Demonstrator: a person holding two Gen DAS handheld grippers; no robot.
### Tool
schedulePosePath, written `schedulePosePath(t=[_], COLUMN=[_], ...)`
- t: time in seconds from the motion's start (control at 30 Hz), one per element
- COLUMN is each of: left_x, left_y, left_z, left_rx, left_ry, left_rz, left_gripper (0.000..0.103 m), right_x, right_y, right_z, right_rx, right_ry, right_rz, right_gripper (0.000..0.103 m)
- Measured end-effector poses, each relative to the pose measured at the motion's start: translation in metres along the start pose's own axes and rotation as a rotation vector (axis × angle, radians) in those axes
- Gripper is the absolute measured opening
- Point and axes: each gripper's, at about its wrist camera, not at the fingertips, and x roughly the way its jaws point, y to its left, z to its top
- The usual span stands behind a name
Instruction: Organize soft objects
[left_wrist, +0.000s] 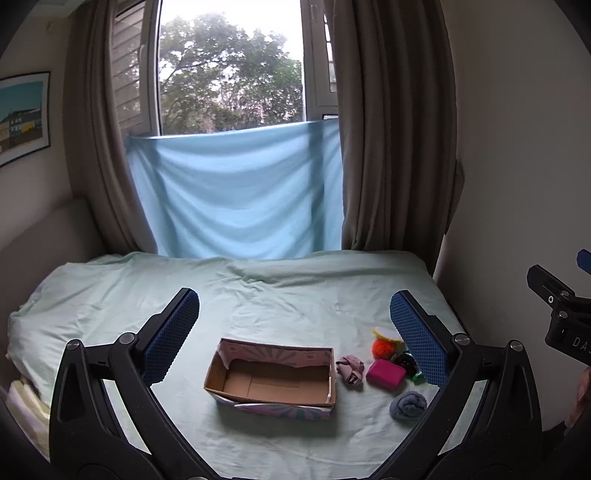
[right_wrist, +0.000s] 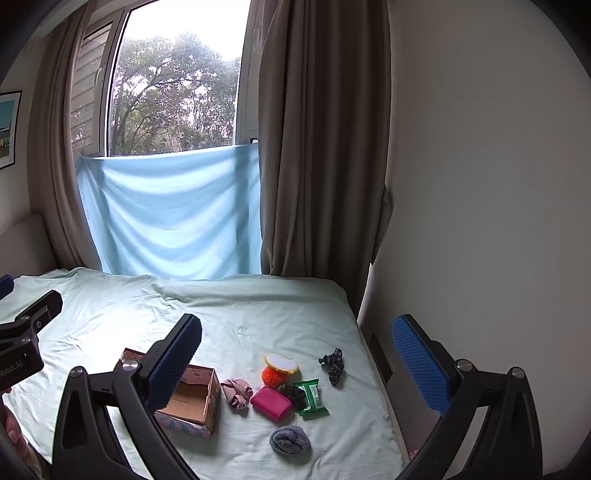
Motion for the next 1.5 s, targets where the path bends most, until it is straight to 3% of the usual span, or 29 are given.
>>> schedulePosePath(t=[1.5], left_x=[0.008], left_y=[-0.013], left_z=[-0.004], left_rx=[0.008], left_ry=[0.018], left_rz=[-0.017], left_gripper=[0.103], right_x=[0.006], right_y=[-0.001], right_z=[0.003], right_rx=[0.019], right_ry=[0.026], right_rz=[0.020], right_gripper=[0.103])
